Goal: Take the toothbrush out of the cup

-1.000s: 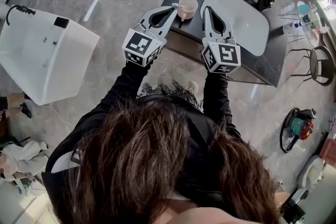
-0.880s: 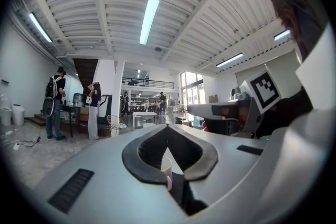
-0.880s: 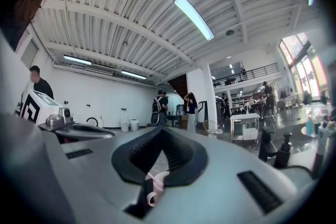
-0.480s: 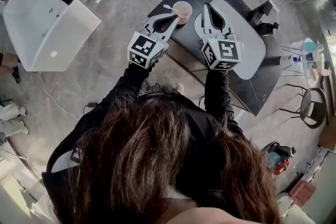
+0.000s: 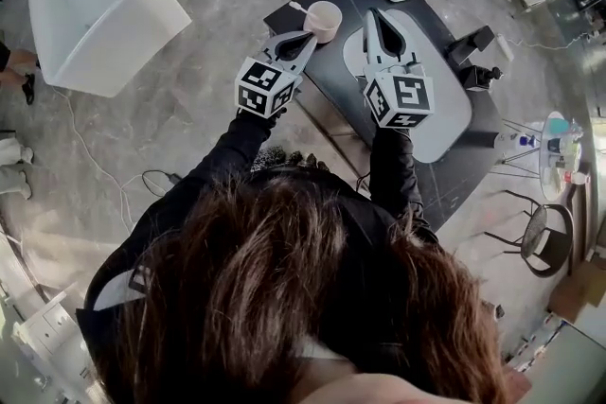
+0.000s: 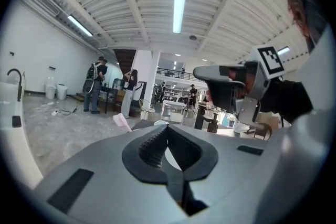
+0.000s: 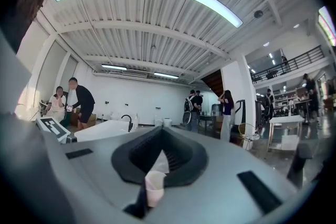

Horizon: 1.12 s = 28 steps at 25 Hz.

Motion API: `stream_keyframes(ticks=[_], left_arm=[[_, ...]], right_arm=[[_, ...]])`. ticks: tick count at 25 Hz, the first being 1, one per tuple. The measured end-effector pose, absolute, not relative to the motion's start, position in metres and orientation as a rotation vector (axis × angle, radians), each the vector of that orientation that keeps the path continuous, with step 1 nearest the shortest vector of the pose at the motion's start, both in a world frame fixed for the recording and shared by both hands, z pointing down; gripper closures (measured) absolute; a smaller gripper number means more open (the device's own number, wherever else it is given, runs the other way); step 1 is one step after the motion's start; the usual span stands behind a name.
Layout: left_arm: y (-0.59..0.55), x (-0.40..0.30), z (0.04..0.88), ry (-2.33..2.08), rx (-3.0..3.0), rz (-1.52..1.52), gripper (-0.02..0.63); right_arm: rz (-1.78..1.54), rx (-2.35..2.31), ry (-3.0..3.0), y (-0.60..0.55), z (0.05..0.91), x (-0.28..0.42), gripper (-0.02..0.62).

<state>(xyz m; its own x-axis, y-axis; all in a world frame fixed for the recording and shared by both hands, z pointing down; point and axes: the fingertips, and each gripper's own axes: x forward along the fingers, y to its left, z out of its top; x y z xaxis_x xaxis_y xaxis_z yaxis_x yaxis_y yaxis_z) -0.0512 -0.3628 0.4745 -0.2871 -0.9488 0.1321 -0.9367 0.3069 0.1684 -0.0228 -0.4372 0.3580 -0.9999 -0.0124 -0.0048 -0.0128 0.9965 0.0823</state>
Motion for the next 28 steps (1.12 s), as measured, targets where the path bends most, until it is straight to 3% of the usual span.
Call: stream_keyframes(ticks=[6, 8, 24, 28], left_arm=[[-0.364, -0.069, 0.496, -2.364, 1.588, -0.206, 0.589], [-0.367, -0.079, 0.507, -2.355, 1.525, -0.232, 0.391], [-0.399, -0.123, 0.519, -2.416, 1.426, -0.206, 0.388], [-0.406, -0.123, 0.512, -2.432, 1.466, -0.144, 0.416]], right_arm=[[0.14, 0.0, 3.141, -0.446, 0.361, -0.015, 0.591], [0.131, -0.012, 3.148, -0.45, 0.364, -0.013, 0.591], [0.126, -0.066, 3.165, -0.468, 0.374, 0.001, 0.591], [0.144, -0.07, 3.171, -0.469, 0.376, 0.0, 0.591]])
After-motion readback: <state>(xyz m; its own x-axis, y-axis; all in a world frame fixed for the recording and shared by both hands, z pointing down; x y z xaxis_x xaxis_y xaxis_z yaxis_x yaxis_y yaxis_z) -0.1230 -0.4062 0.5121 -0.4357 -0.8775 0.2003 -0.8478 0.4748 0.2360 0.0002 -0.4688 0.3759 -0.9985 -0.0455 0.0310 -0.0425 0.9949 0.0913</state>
